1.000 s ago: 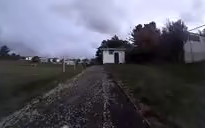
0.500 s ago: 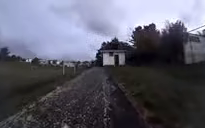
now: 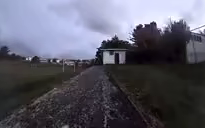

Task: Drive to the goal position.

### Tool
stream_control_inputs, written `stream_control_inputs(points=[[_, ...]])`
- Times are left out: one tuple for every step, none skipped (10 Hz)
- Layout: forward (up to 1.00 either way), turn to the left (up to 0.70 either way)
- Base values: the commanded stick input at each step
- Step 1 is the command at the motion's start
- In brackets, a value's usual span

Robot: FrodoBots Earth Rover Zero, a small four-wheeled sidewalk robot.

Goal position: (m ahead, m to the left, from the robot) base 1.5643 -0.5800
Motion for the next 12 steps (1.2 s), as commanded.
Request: stream_control_inputs(points=[[0.60, 0.00], [0.60, 0.00], [0.60, 0.00], [0.60, 0.00], [0.60, 0.00], [0.60, 0.00], [0.60, 0.00], [0.60, 0.00], [0.60, 0.00], [0.60, 0.00], [0.60, 0.00], [0.60, 0.00]])
